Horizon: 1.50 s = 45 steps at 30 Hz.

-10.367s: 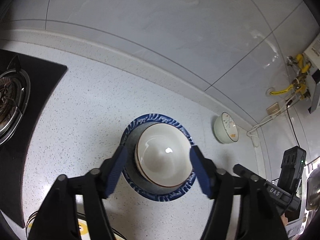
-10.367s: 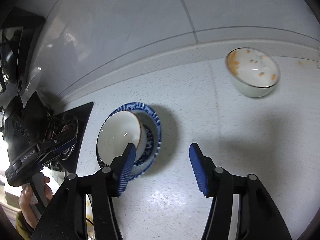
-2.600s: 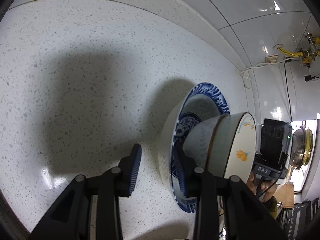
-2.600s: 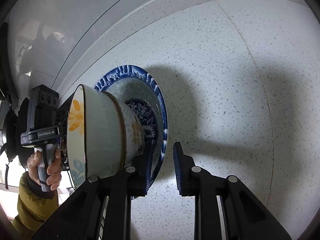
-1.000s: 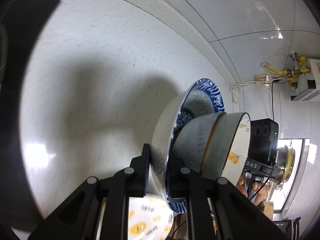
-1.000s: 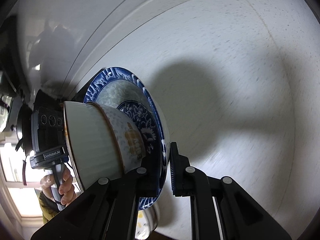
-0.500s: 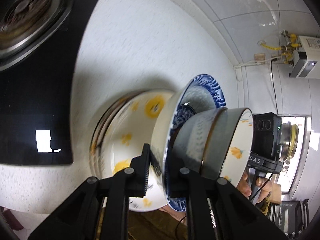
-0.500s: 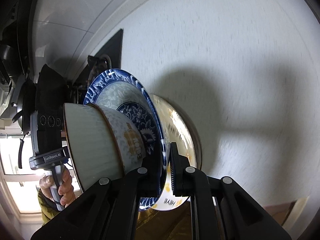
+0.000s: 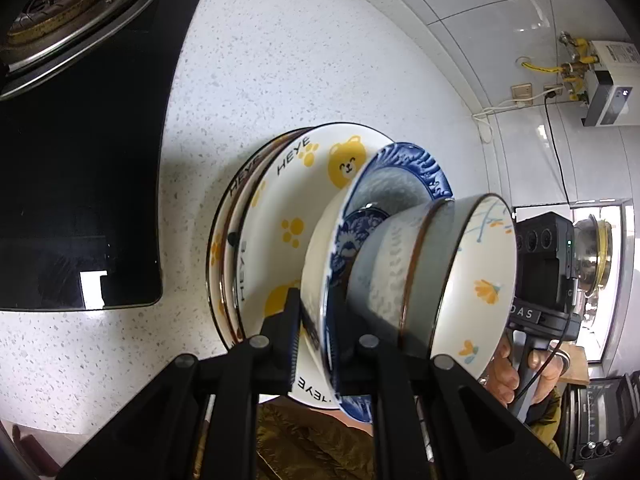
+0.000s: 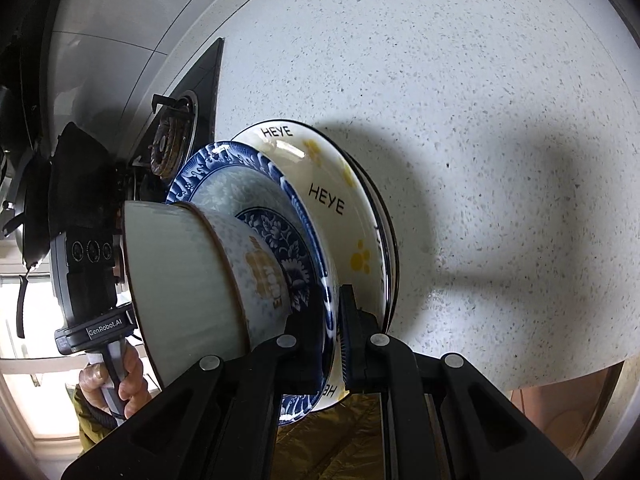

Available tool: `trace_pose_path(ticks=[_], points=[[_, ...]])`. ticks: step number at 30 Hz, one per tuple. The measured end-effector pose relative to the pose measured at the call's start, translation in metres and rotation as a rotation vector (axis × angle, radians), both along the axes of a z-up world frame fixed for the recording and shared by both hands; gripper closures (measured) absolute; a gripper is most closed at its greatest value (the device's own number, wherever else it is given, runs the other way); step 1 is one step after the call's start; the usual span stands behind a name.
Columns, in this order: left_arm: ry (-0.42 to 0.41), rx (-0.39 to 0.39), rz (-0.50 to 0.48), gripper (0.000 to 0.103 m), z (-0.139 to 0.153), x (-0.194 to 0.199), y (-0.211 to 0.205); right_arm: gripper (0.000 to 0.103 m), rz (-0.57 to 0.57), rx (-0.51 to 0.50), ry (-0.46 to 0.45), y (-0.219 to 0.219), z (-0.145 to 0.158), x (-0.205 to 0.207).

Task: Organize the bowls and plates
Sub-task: 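Carry the nested bowl stack with both tools onto the bear plate stack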

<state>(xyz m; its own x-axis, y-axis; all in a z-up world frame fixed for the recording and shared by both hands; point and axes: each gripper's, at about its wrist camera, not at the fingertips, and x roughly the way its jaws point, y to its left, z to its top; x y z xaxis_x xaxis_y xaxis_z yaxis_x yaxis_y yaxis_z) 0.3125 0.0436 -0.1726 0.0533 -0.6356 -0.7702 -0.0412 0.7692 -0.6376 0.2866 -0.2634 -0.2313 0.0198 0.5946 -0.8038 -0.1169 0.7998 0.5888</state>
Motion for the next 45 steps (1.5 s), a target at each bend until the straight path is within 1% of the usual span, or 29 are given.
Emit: trace_pose_path(ticks=[3, 8, 10, 14, 17, 20, 26, 29, 41, 45], points=[[-0.01, 0.006, -0.001, 0.093, 0.001, -0.003, -0.003, 0.093, 0.004, -0.012, -0.011, -0.002, 0.002, -0.004], [-0.011, 0.009, 0.008, 0.093, -0.002, -0.005, -0.001, 0.093, 0.009, -0.03, -0.038, 0.01, -0.001, -0.003], [-0.011, 0.013, 0.013, 0.093, -0.003, -0.005, -0.003, 0.093, 0.018, -0.04, -0.055, -0.004, 0.003, -0.007], [-0.025, 0.027, 0.016, 0.093, 0.0, -0.006, -0.006, 0.094, 0.026, -0.052, -0.082, 0.0, 0.003, -0.006], [-0.044, 0.058, 0.011, 0.093, 0.001, -0.006, -0.011, 0.094, 0.044, -0.09, -0.122, 0.0, 0.007, -0.01], [-0.07, 0.094, 0.002, 0.093, 0.003, -0.008, -0.016, 0.094, 0.069, -0.156, -0.182, 0.007, 0.012, -0.015], [-0.066, 0.082, 0.017, 0.093, 0.001, -0.008, -0.011, 0.094, 0.08, -0.173, -0.216, 0.006, 0.014, -0.018], [-0.063, 0.08, 0.018, 0.093, 0.001, -0.008, -0.011, 0.094, 0.082, -0.168, -0.218, 0.005, 0.014, -0.017], [-0.052, 0.07, 0.019, 0.093, -0.001, -0.008, -0.008, 0.093, 0.101, -0.201, -0.247, 0.011, 0.017, -0.022], [-0.061, 0.082, 0.012, 0.092, 0.001, -0.006, -0.009, 0.093, 0.08, -0.22, -0.304, 0.008, 0.031, -0.024]])
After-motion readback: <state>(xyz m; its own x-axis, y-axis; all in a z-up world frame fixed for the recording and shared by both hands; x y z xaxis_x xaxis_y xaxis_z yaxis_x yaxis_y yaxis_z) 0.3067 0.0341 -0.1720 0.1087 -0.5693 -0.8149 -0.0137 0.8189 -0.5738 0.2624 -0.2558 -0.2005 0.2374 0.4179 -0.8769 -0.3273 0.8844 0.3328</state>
